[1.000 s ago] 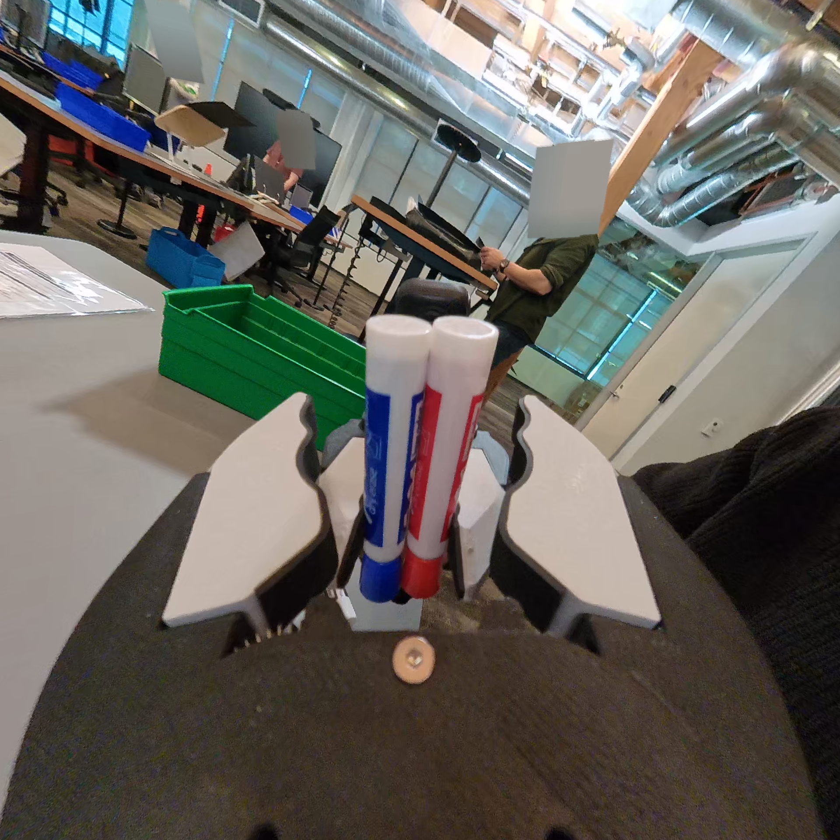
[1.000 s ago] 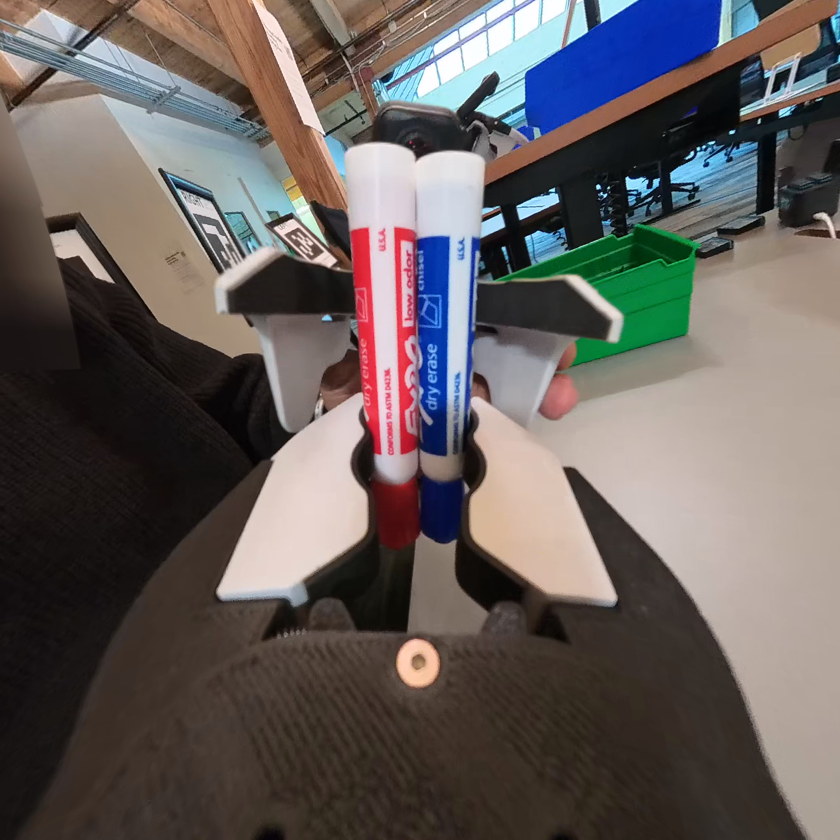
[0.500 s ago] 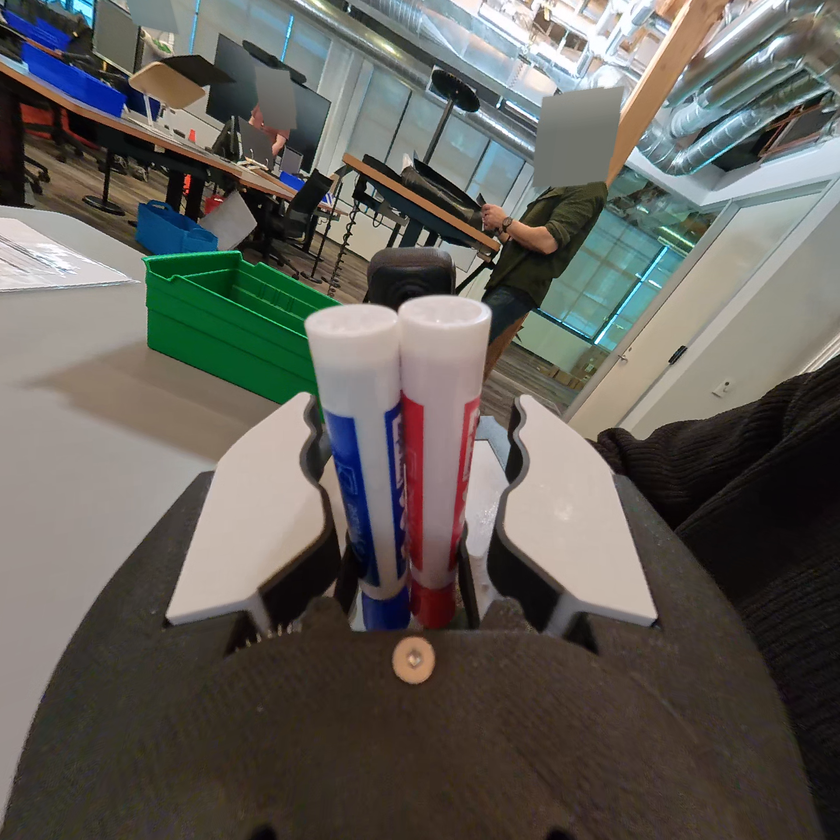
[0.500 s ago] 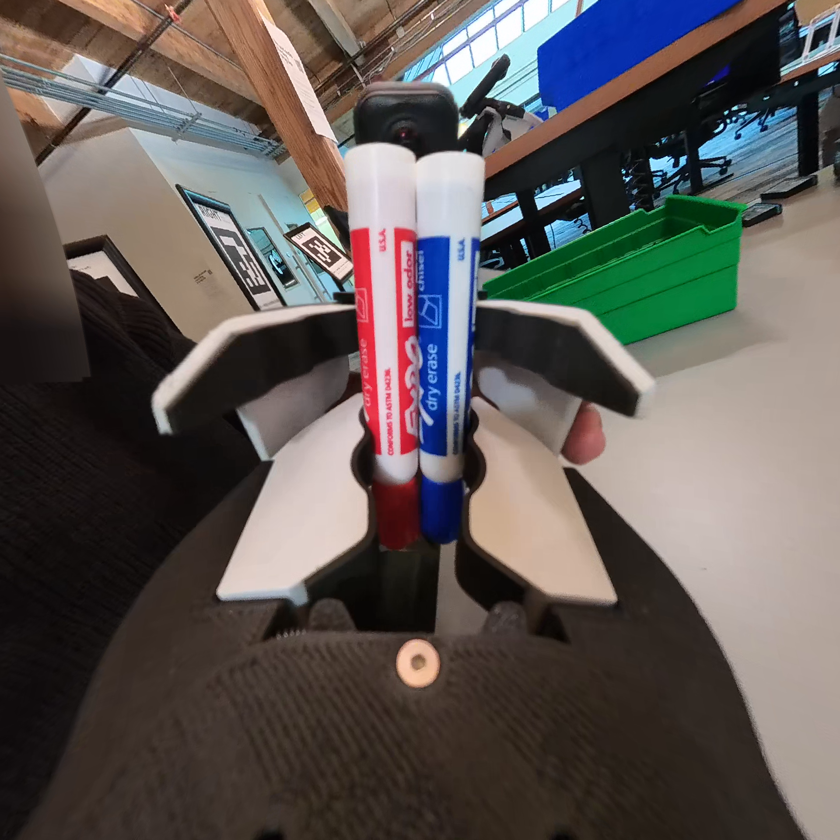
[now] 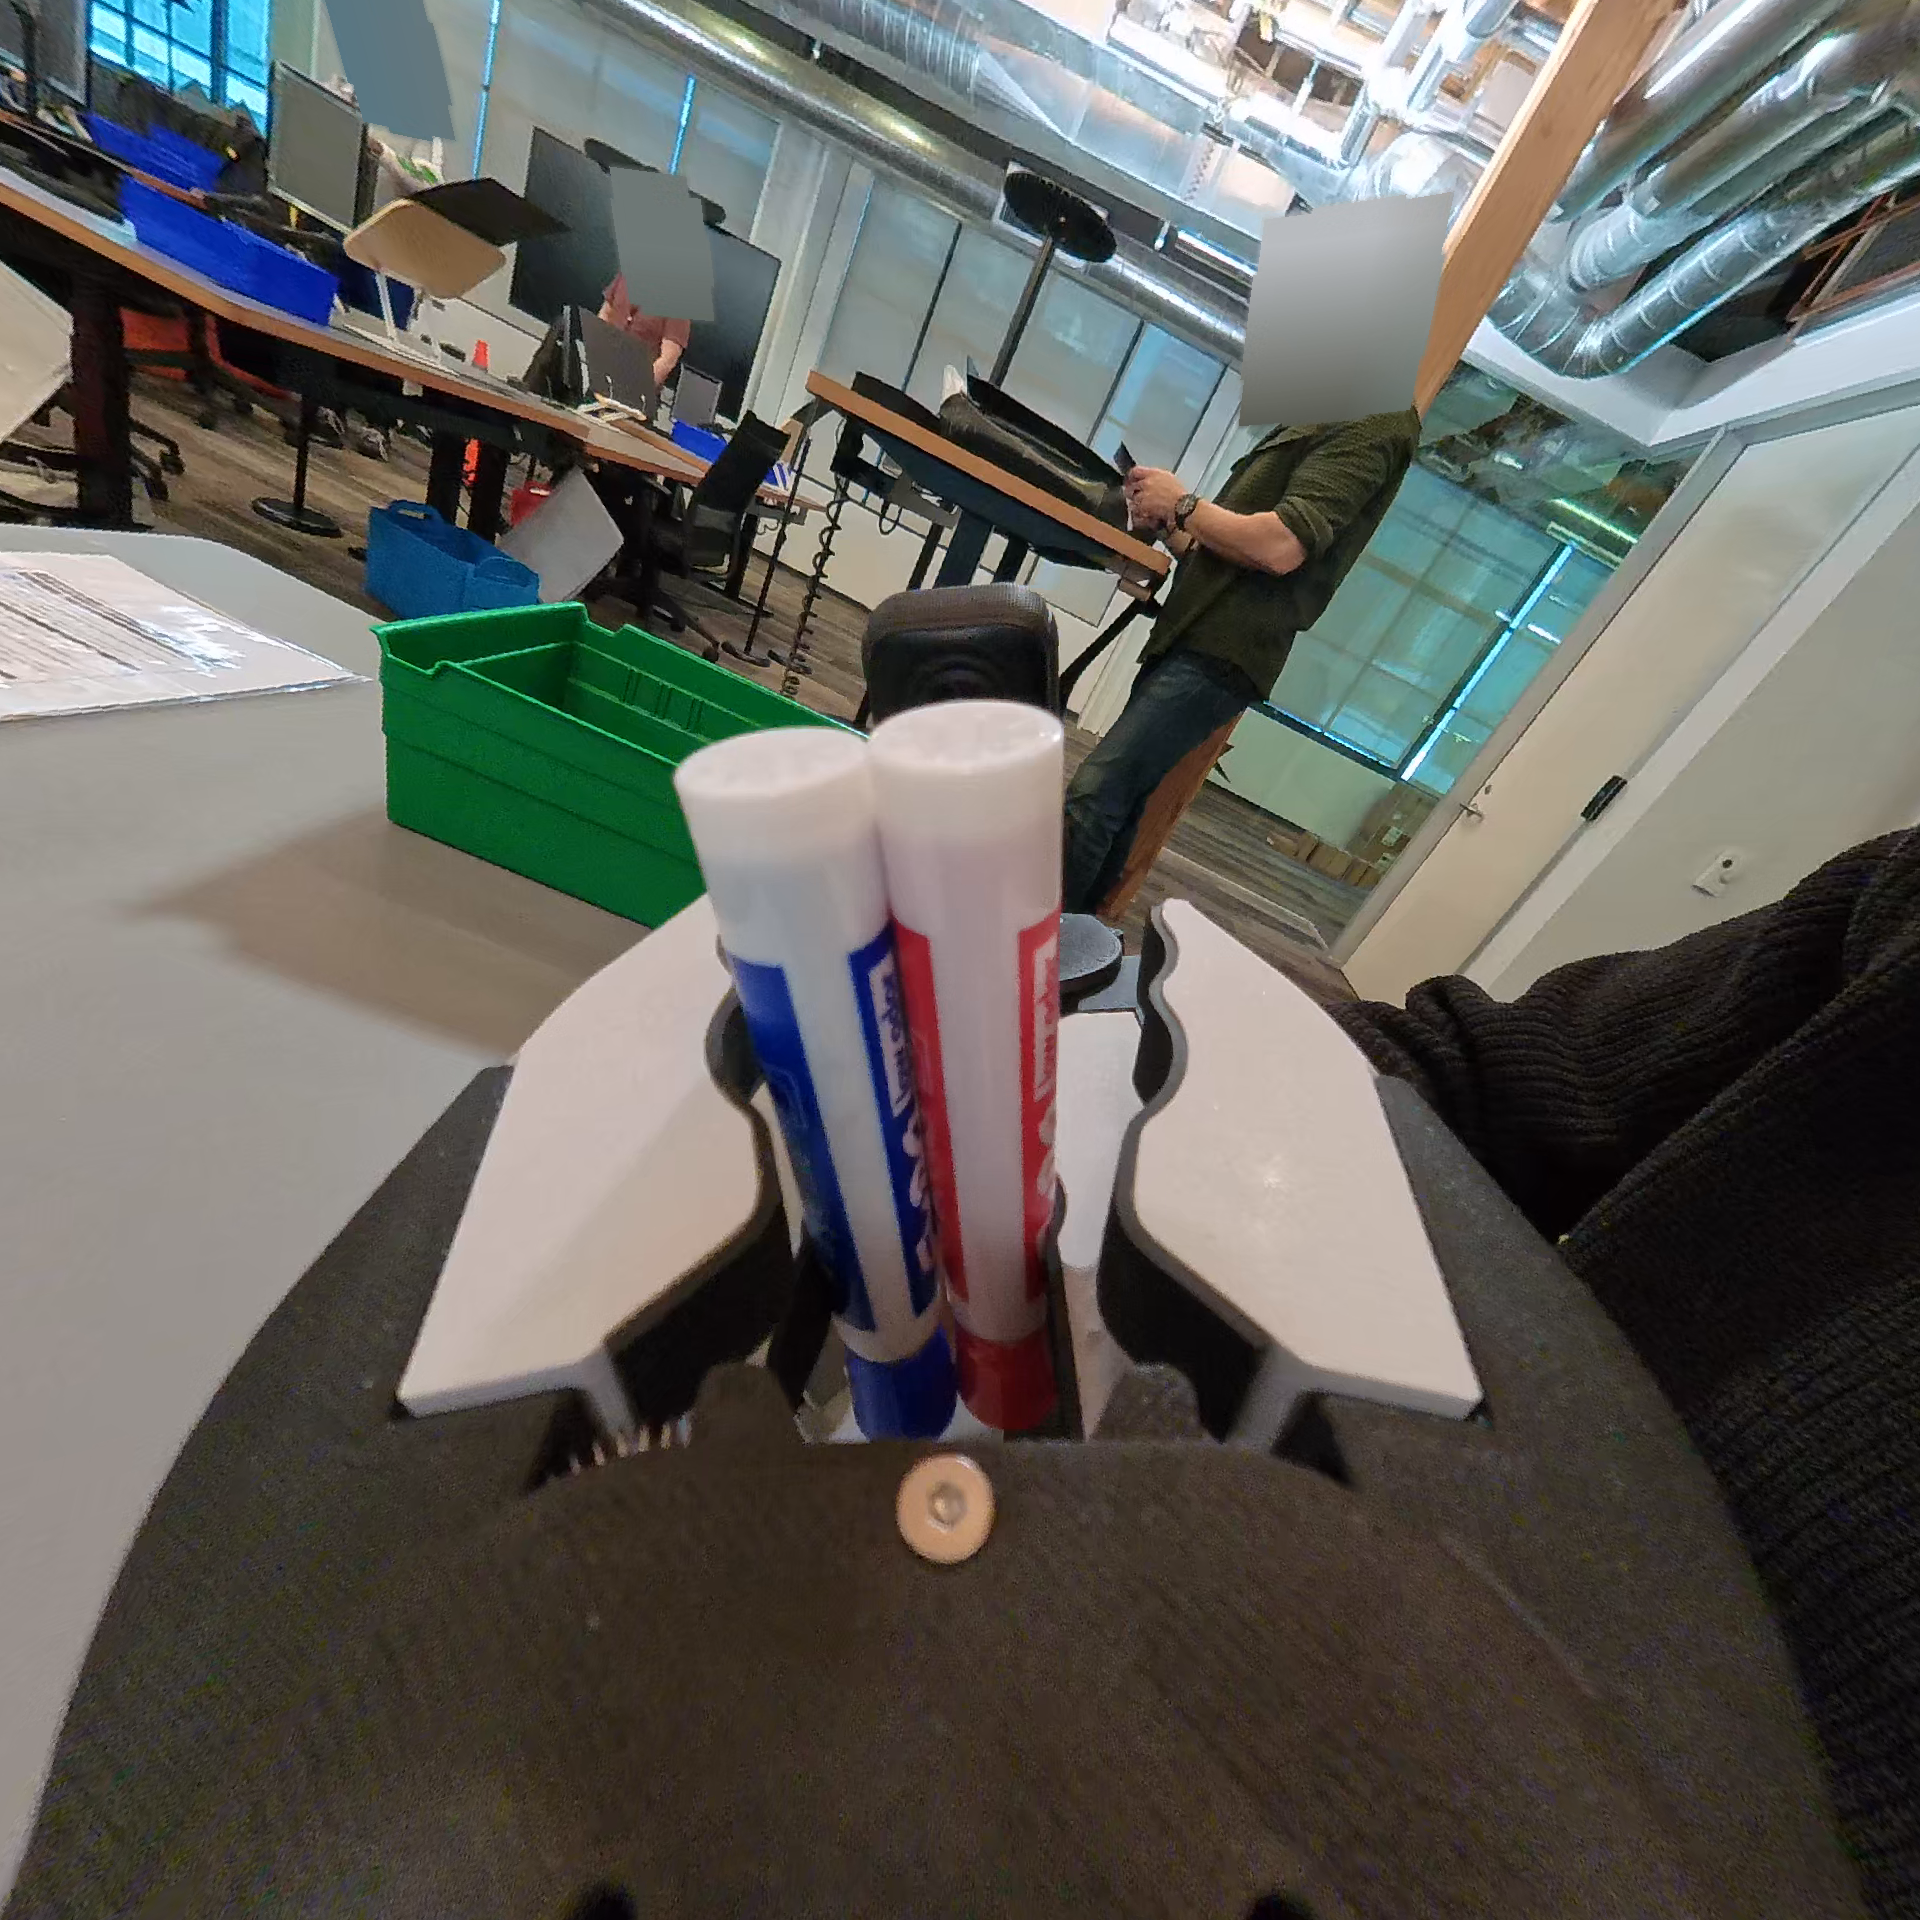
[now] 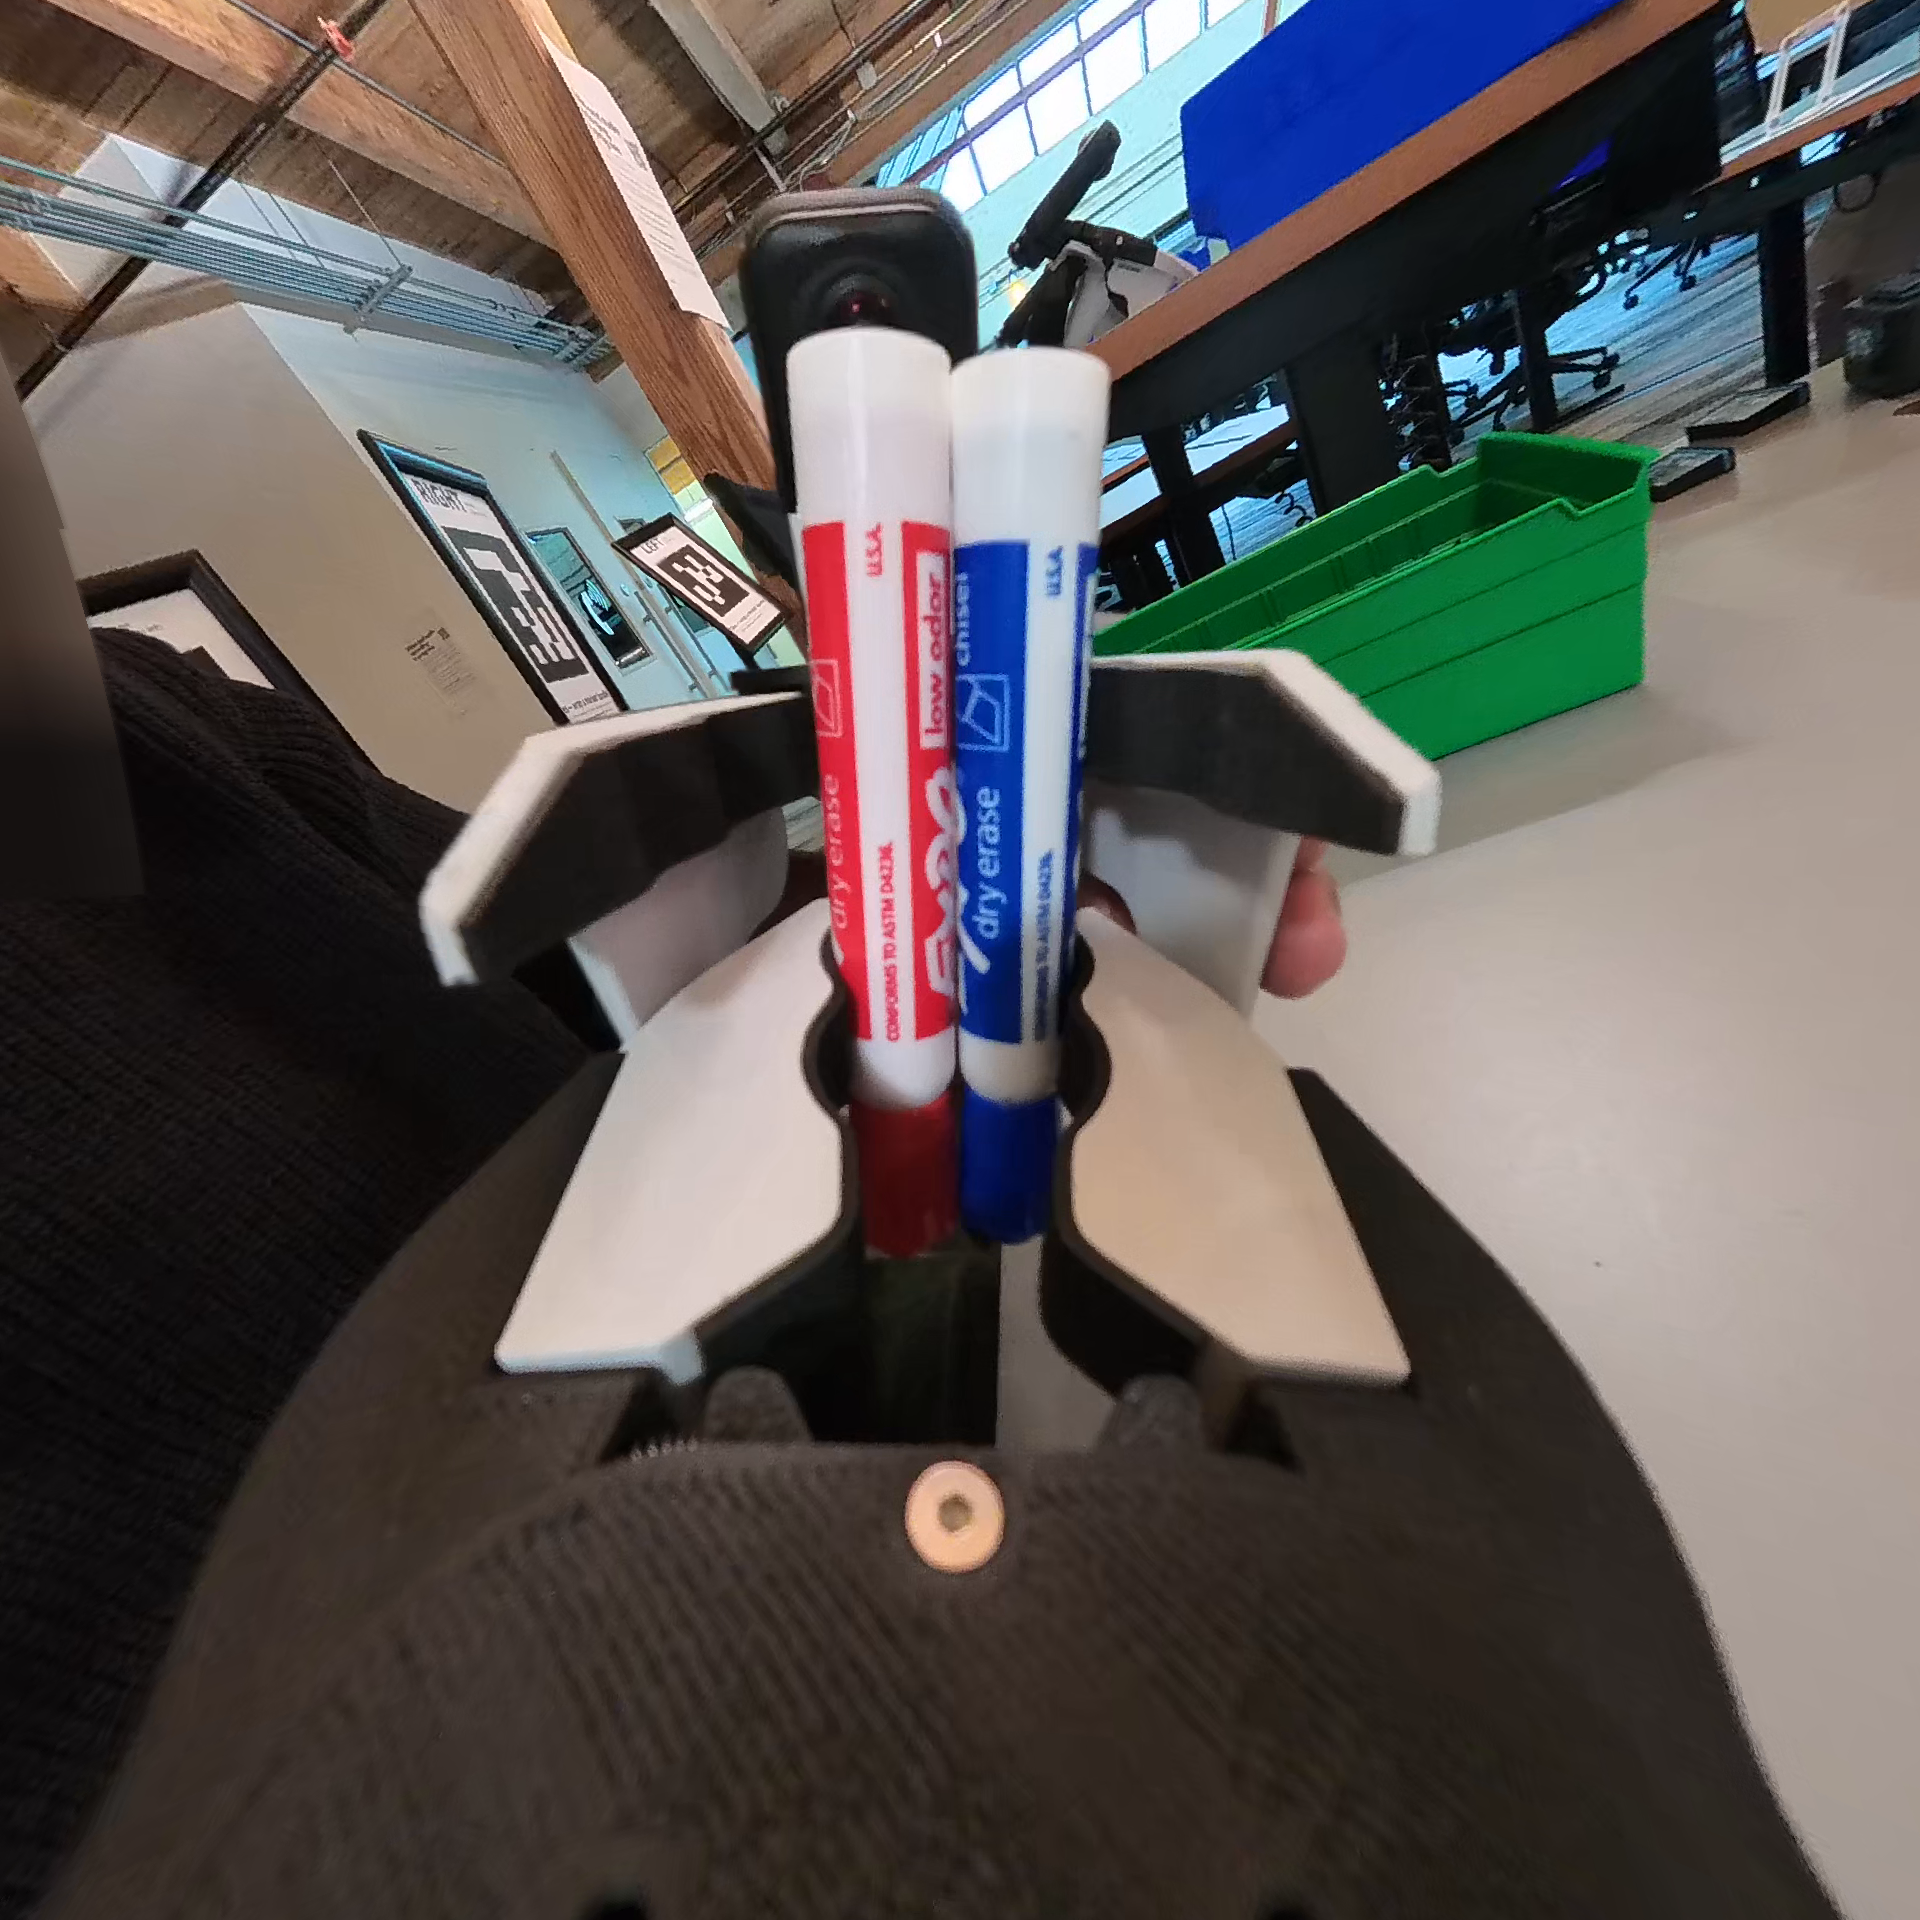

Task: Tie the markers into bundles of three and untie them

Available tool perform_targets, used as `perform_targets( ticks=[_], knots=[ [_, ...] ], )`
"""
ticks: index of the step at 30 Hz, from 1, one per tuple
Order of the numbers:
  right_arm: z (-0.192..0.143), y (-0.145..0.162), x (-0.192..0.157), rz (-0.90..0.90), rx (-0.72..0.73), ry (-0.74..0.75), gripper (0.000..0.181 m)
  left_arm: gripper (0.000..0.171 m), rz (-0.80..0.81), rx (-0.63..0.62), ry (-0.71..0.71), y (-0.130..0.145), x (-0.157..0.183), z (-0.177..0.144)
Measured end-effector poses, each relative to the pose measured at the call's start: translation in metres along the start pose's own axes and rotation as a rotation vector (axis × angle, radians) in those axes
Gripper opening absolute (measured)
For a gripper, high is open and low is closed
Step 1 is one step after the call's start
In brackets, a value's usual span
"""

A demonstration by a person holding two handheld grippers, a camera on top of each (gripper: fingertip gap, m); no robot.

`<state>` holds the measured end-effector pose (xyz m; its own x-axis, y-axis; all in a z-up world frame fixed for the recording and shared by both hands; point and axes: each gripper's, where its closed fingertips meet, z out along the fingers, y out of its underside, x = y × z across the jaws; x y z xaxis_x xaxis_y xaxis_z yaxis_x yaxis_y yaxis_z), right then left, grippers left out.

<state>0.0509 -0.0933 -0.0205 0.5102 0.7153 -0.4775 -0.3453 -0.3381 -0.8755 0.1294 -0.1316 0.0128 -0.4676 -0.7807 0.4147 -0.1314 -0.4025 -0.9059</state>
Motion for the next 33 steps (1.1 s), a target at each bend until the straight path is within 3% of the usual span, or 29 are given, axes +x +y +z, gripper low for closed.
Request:
perform_targets(
  ticks=[8, 19, 33],
  knots=[
    [-0.006, -0.001, 0.002, -0.038, -0.023, 0.024, 0.038, 0.063, -0.086, 0.031, 0.032, -0.005, -0.003, -0.005],
    [-0.008, 0.004, 0.003, -0.049, -0.062, 0.024, 0.037, 0.061, -0.057, 0.036, 0.026, -0.006, -0.003, -0.006],
    [-0.015, 0.0, 0.009, -0.042, -0.051, 0.052, 0.038, 0.042, -0.049, 0.05, 0.014, -0.011, -0.009, -0.016]
  ],
)
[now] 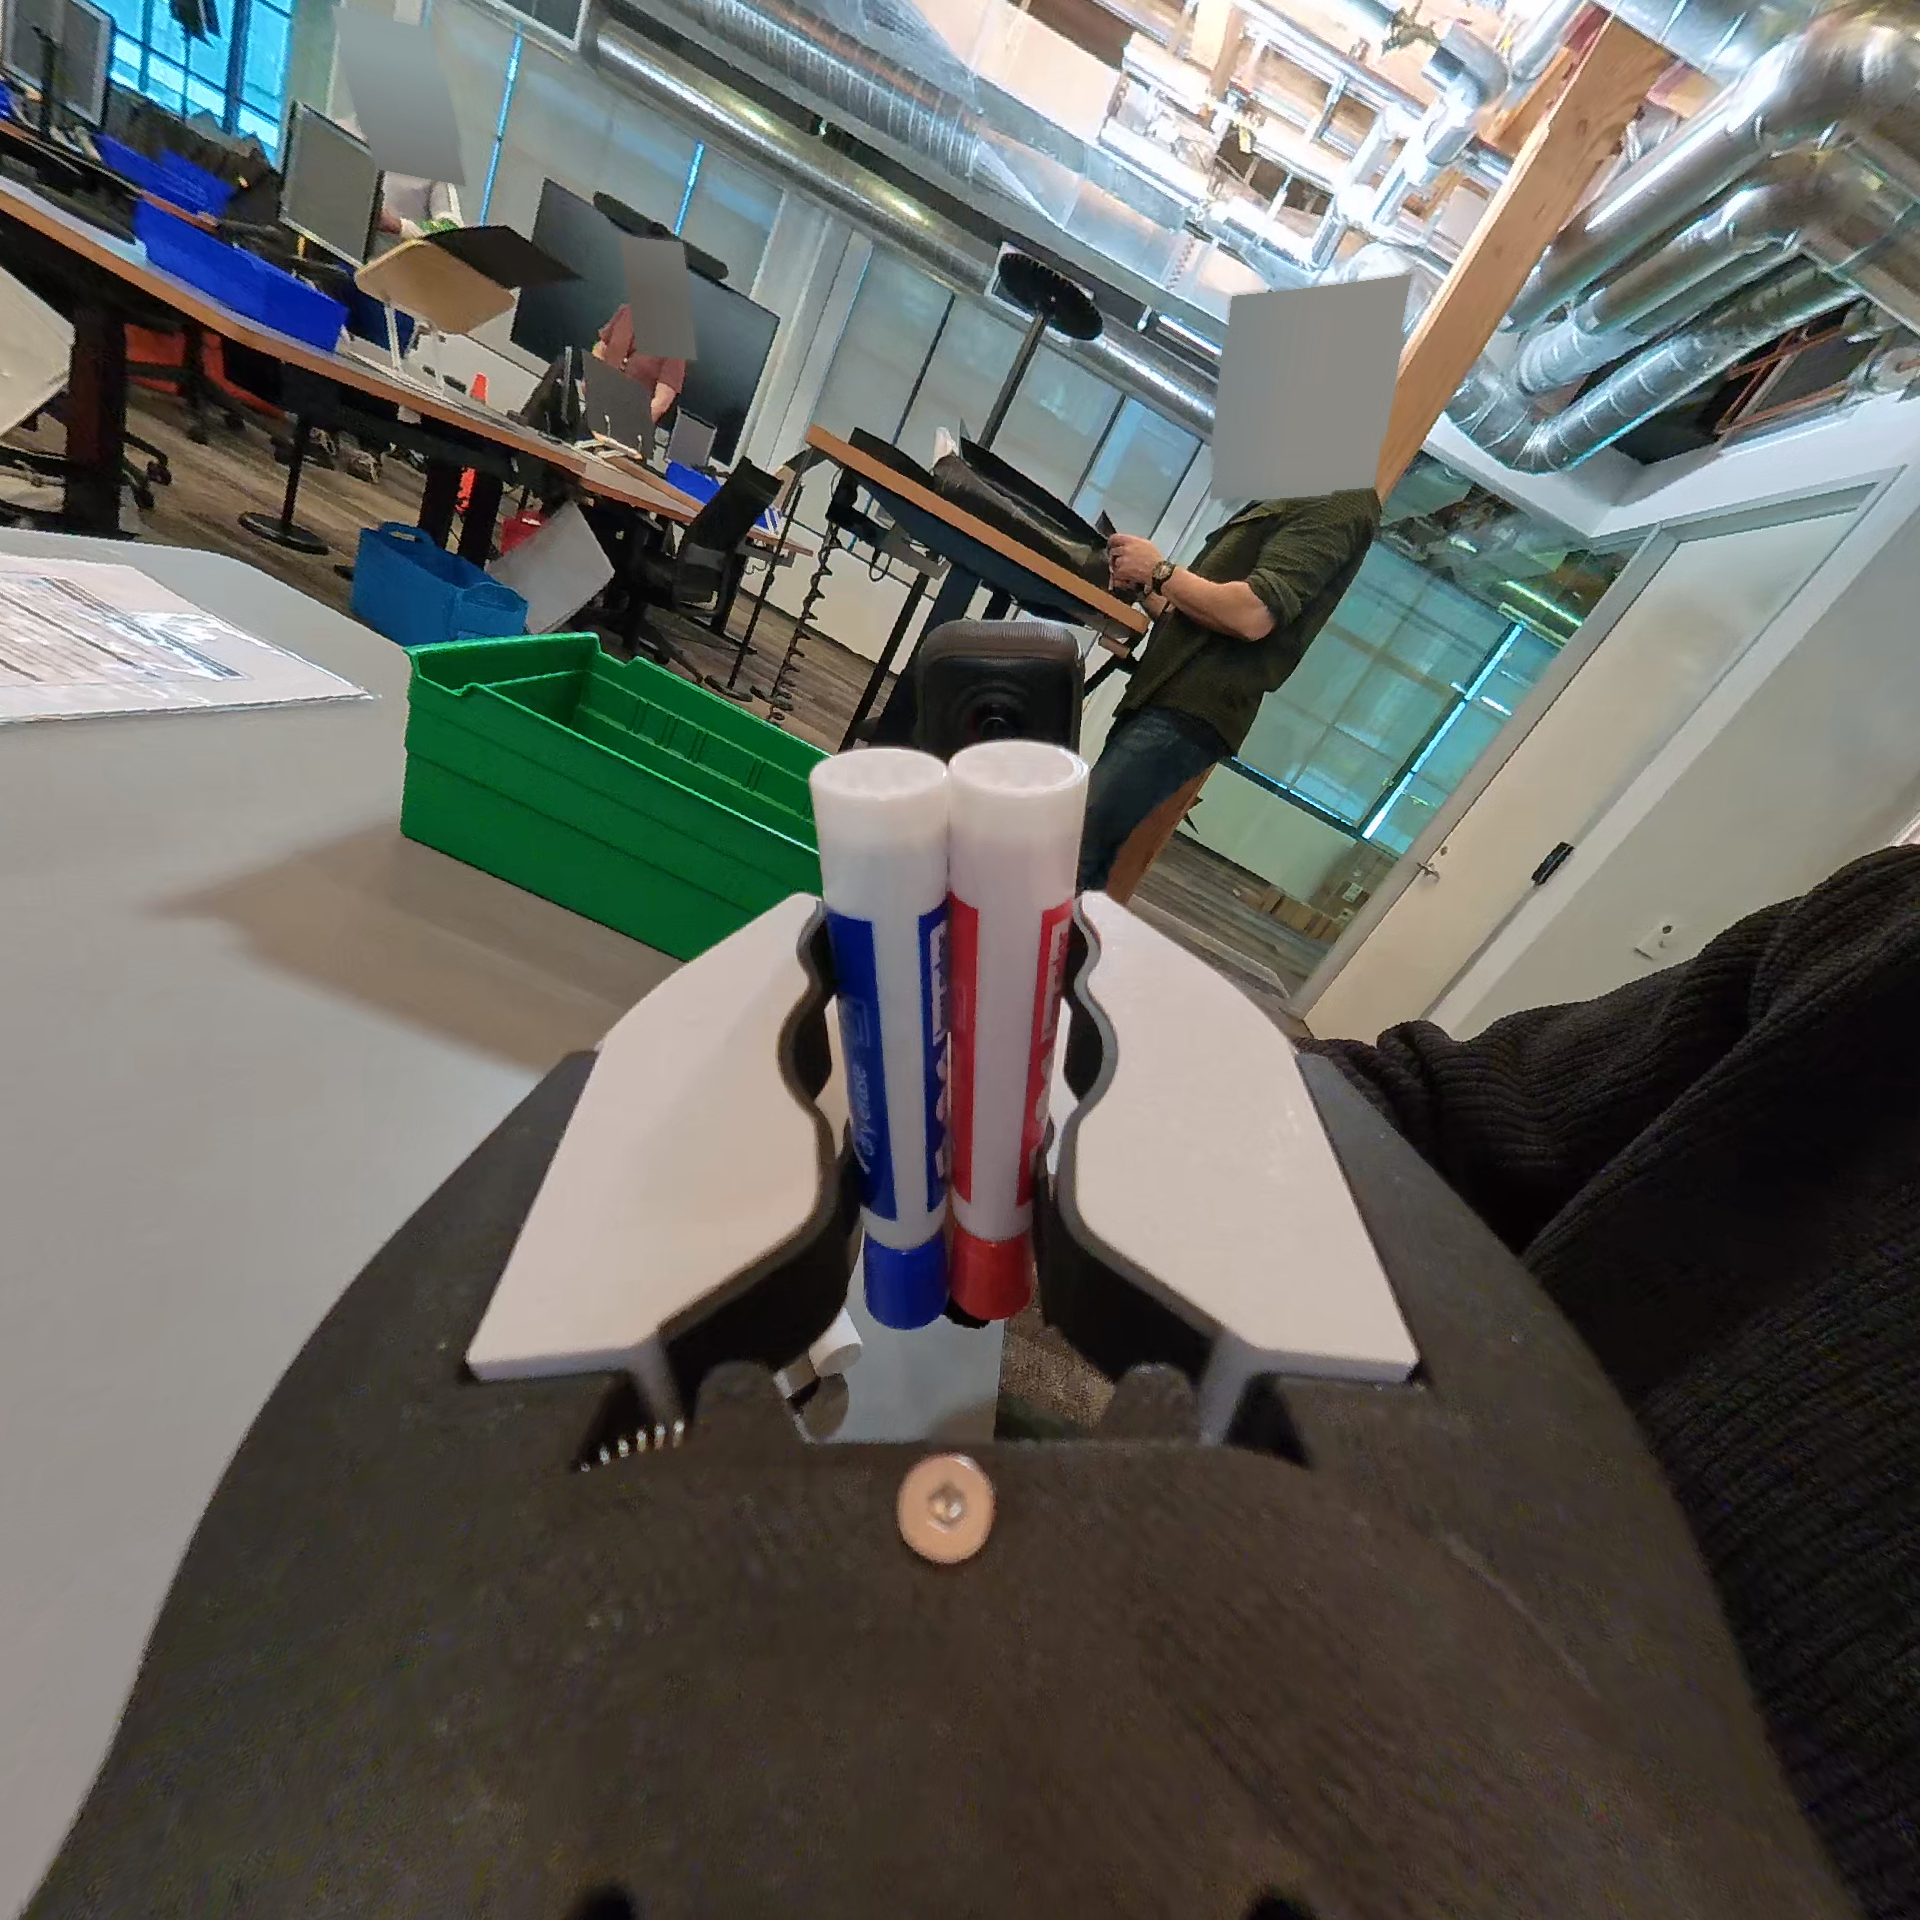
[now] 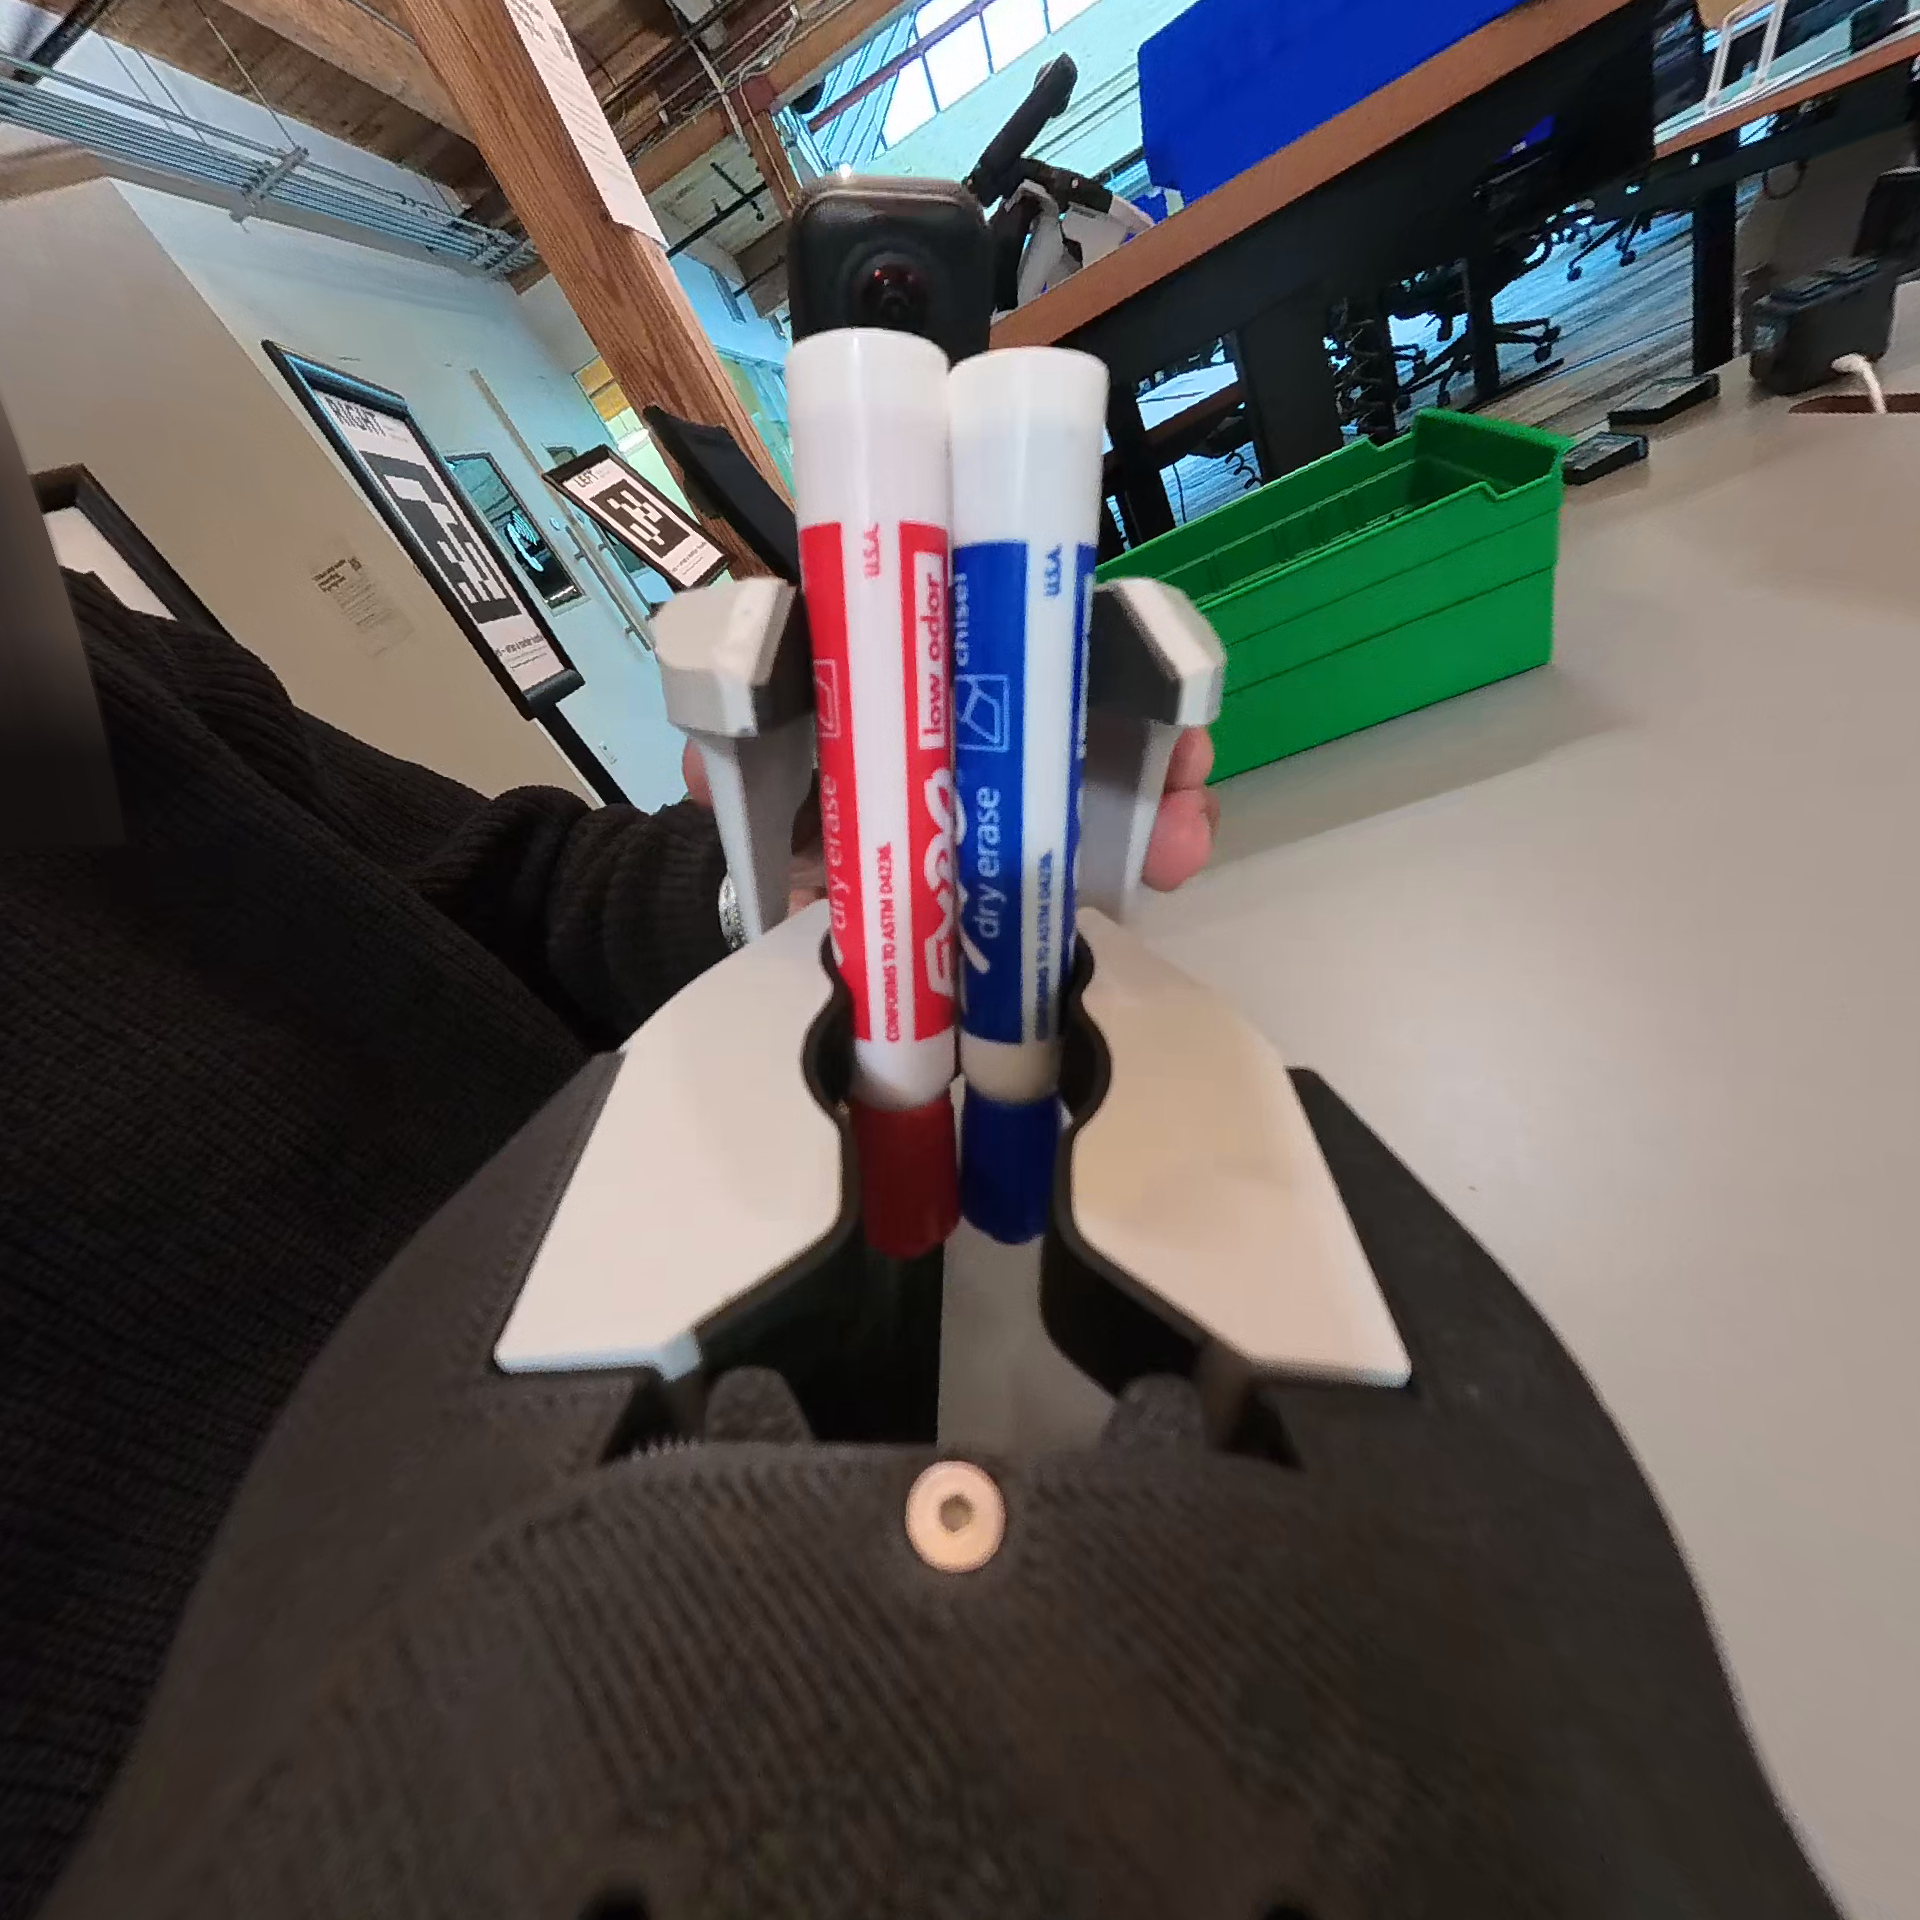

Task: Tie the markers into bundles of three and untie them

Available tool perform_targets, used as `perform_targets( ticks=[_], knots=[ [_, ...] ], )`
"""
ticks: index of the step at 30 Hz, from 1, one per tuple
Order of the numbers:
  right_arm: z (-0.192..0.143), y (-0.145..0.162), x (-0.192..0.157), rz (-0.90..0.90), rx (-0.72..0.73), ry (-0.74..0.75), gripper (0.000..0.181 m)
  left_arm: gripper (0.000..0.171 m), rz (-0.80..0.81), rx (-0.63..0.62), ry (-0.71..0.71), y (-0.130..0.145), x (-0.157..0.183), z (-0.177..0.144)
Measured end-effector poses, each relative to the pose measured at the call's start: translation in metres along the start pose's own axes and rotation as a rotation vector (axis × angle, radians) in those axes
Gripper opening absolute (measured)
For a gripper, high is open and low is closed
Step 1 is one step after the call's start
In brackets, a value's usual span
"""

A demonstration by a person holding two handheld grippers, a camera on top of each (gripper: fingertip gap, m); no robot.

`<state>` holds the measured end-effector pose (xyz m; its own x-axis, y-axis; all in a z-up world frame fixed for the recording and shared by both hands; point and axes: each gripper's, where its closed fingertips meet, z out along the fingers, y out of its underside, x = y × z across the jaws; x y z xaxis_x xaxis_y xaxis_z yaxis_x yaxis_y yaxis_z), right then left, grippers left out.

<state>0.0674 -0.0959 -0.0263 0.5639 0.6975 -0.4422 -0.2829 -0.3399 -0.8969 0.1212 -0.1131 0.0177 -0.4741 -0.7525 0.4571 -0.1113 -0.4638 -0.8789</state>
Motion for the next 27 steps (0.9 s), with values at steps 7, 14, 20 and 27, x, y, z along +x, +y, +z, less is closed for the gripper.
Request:
perform_targets(
  ticks=[7, 14, 20, 27],
  knots=[
    [0.0019, 0.0038, 0.0009, -0.004, -0.018, 0.011, 0.038, 0.049, -0.01, -0.029, -0.002, 0.0056, -0.0006, 0.0026],
    [0.0001, 0.0014, 0.0016, 0.02, -0.002, 0.002, 0.037, 0.043, -0.016, -0.015, -0.001, 0.0015, -0.0023, -0.0007],
    [0.0002, 0.0051, 0.0017, 0.01, -0.027, 0.006, 0.038, 0.043, -0.013, -0.018, 0.001, 0.0035, -0.0022, -0.0005],
    [0.0008, 0.0063, 0.0011, 0.013, -0.027, 0.0, 0.037, 0.043, -0.019, -0.016, 0.008, 0.0045, -0.002, -0.0006]
  ],
)
